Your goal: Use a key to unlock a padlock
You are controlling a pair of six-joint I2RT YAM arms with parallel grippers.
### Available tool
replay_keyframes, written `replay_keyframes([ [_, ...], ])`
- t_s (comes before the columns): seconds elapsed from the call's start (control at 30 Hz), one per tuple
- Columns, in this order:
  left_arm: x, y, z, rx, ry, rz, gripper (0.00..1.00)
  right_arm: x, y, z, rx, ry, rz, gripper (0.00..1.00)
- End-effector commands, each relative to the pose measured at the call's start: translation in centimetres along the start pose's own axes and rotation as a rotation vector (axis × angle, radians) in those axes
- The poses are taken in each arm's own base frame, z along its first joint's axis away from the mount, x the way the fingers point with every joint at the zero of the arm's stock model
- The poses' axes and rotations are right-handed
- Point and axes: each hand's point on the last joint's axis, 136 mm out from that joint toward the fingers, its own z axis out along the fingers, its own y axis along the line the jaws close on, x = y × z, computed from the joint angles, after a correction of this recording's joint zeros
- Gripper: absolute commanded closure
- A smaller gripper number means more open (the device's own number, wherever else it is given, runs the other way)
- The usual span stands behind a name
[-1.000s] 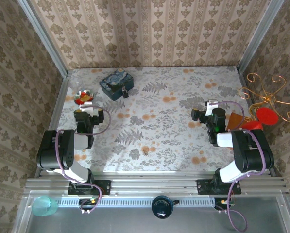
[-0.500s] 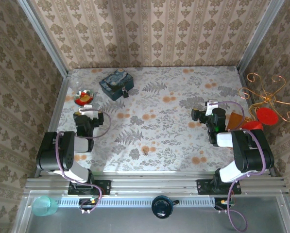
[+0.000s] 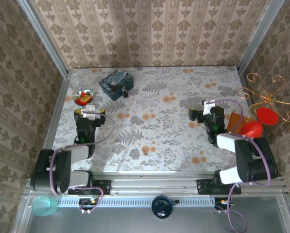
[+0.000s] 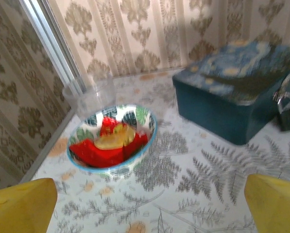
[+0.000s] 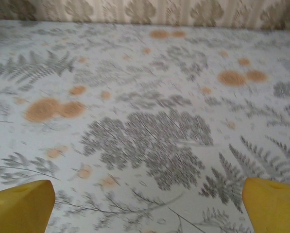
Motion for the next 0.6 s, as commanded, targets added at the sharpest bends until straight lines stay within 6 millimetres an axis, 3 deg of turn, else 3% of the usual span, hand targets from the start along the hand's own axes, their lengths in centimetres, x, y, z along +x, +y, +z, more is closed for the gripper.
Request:
replay_keyframes([
  [0.0,-1.5,1.3,-0.3,-0.055,0.077,-0.056,0.00,-1.9,1.6,-1.0,-0.028,0.023,-0.063,0.00],
  [0.27,-4.7,0.4,-1.8,0.033,0.113,-0.293,0.00,-6.4,8.3,-3.8,-0.190,0.023,-0.038,0.00],
  [0.43,-3.4,2.9,-3.9,-0.114,0.239,-0.494,0.00,-10.2,11.6,-5.0,-0.292,0.036,0.044,0.00],
  [0.47,-3.0,3.5,-4.6,-0.141,0.276,-0.550,0.00,-10.9,11.6,-5.0,-0.293,0.031,0.094,0.00],
  [0.57,-2.5,3.2,-5.7,-0.071,0.294,-0.607,0.00,-11.9,9.1,-4.4,-0.152,0.032,0.347,0.00],
])
